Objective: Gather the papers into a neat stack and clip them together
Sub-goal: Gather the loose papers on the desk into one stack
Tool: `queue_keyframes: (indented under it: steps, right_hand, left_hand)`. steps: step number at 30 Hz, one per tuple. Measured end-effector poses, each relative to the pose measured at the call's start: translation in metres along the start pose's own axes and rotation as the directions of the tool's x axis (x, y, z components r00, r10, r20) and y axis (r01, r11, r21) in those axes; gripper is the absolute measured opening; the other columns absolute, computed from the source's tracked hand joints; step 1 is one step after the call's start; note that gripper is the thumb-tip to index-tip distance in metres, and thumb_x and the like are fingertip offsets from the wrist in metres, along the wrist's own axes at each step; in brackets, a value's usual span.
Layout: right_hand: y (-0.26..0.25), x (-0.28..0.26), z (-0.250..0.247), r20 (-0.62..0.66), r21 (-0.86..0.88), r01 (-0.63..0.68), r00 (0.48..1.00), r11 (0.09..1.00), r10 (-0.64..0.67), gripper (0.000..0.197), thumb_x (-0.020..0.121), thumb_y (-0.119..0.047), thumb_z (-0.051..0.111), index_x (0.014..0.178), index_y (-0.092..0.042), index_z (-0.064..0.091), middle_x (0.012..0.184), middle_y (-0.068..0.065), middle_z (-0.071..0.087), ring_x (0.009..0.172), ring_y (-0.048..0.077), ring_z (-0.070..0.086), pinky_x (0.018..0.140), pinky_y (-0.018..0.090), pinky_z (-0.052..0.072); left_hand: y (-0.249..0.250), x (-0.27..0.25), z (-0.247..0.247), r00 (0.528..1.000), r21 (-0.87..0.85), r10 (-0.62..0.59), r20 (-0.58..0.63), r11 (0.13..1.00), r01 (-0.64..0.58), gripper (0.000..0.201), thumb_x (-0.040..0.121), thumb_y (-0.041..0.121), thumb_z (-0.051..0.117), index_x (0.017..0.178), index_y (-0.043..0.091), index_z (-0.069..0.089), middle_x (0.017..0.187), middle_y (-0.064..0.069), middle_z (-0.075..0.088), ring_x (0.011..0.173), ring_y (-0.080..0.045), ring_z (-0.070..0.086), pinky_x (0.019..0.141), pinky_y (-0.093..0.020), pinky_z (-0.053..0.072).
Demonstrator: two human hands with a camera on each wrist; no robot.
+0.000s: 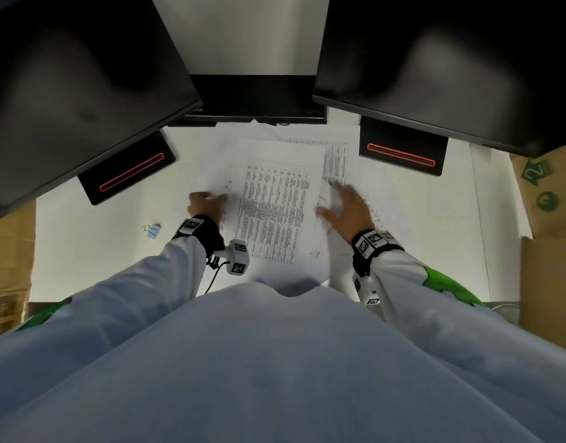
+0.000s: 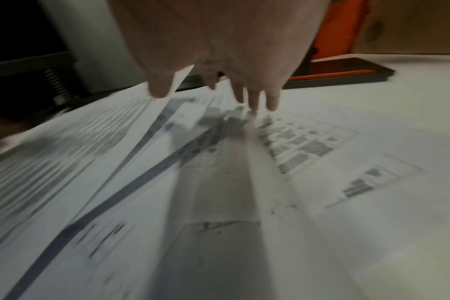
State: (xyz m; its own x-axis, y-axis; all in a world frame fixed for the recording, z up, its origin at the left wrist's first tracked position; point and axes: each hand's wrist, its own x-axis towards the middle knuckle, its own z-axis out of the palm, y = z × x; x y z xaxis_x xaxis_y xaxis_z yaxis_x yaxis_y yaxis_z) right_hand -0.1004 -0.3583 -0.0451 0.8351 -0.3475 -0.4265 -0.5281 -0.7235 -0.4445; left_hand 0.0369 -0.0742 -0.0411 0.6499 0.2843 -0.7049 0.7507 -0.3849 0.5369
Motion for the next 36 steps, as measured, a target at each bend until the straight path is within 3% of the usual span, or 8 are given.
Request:
queue_keyframes:
  steps: [2, 6, 14, 17, 20, 24, 28, 36]
  right_hand:
    - [0.025, 0.005, -0.018, -0.21, 0.101, -0.282, 0.931, 0.954, 0.298, 0.09, 0.083, -0.06, 0.06, 0.149, -0.009, 0.027, 0.15, 0.022, 0.035, 0.138, 0.038, 0.037, 0.112, 0.048, 0.032]
    - [0.065, 0.018, -0.046, -0.194, 0.012, -0.584, 0.795, 0.811, 0.575, 0.107, 0.063, -0.069, 0.073, 0.134, 0.0, 0.036, 0.138, 0.02, 0.04, 0.128, 0.038, 0.04, 0.105, 0.051, 0.037]
    - [0.058, 0.059, -0.054, 0.086, -0.01, -0.267, 0.96, 0.964, 0.267, 0.05, 0.072, -0.045, 0.079, 0.109, -0.013, 0.065, 0.125, 0.016, 0.053, 0.117, 0.036, 0.053, 0.102, 0.045, 0.044]
    - [0.053, 0.063, -0.052, -0.089, 0.121, -0.326, 0.937, 0.938, 0.337, 0.072, 0.071, -0.039, 0.082, 0.125, -0.004, 0.05, 0.129, 0.019, 0.045, 0.117, 0.037, 0.053, 0.103, 0.046, 0.043]
    - [0.04, 0.065, -0.046, -0.012, 0.022, -0.379, 0.925, 0.925, 0.38, 0.092, 0.068, -0.057, 0.078, 0.132, -0.001, 0.044, 0.134, 0.02, 0.043, 0.121, 0.037, 0.05, 0.105, 0.047, 0.041]
    - [0.004, 0.073, -0.032, 0.202, 0.099, -0.26, 0.951, 0.961, 0.236, 0.071, 0.063, -0.062, 0.078, 0.11, -0.011, 0.063, 0.13, 0.011, 0.053, 0.113, 0.028, 0.058, 0.099, 0.036, 0.047]
    - [-0.018, 0.079, -0.024, 0.158, 0.301, -0.268, 0.96, 0.915, 0.23, 0.063, 0.063, -0.048, 0.085, 0.108, -0.015, 0.057, 0.124, 0.009, 0.057, 0.109, 0.024, 0.059, 0.086, 0.03, 0.046]
    - [-0.038, 0.07, -0.014, 0.091, 0.033, -0.383, 0.921, 0.923, 0.379, 0.105, 0.069, -0.055, 0.079, 0.142, -0.001, 0.027, 0.144, 0.019, 0.034, 0.134, 0.038, 0.037, 0.11, 0.048, 0.034]
  left_hand:
    - [-0.003, -0.004, -0.01, 0.978, 0.25, -0.088, -0.189, 0.959, 0.135, 0.082, 0.078, 0.05, 0.073, 0.141, 0.01, 0.038, 0.142, -0.016, 0.043, 0.127, -0.035, 0.05, 0.106, -0.046, 0.041]
    - [0.005, -0.013, -0.011, 0.956, 0.383, -0.106, -0.273, 0.9, 0.209, 0.101, 0.079, 0.062, 0.071, 0.149, 0.005, 0.026, 0.149, -0.019, 0.033, 0.138, -0.038, 0.039, 0.112, -0.049, 0.032]
    - [0.004, -0.006, 0.005, 0.963, 0.466, 0.032, -0.268, 0.879, 0.101, 0.105, 0.069, 0.057, 0.083, 0.142, 0.002, 0.032, 0.145, -0.02, 0.038, 0.134, -0.037, 0.041, 0.11, -0.05, 0.035]
    - [-0.003, -0.005, 0.001, 0.963, 0.537, 0.105, -0.247, 0.842, 0.046, 0.108, 0.069, 0.057, 0.083, 0.144, 0.001, 0.029, 0.145, -0.022, 0.035, 0.133, -0.039, 0.039, 0.11, -0.05, 0.035]
    - [-0.007, -0.001, -0.004, 0.954, 0.53, 0.104, -0.281, 0.846, 0.064, 0.114, 0.07, 0.059, 0.081, 0.149, 0.002, 0.024, 0.151, -0.022, 0.029, 0.138, -0.039, 0.034, 0.112, -0.052, 0.032]
    - [-0.001, 0.007, 0.007, 0.978, 0.364, 0.11, -0.179, 0.931, -0.038, 0.098, 0.071, 0.05, 0.085, 0.141, 0.005, 0.032, 0.144, -0.02, 0.037, 0.13, -0.041, 0.047, 0.109, -0.053, 0.041]
    - [0.001, 0.017, 0.001, 0.995, 0.171, 0.07, -0.075, 0.984, -0.057, 0.072, 0.074, 0.037, 0.085, 0.125, 0.018, 0.039, 0.134, -0.021, 0.056, 0.118, -0.037, 0.061, 0.1, -0.045, 0.051]
    - [-0.008, 0.02, -0.022, 0.96, 0.488, 0.214, -0.179, 0.867, -0.102, 0.066, 0.086, 0.027, 0.072, 0.143, 0.008, 0.044, 0.145, -0.02, 0.04, 0.133, -0.039, 0.042, 0.109, -0.048, 0.038]
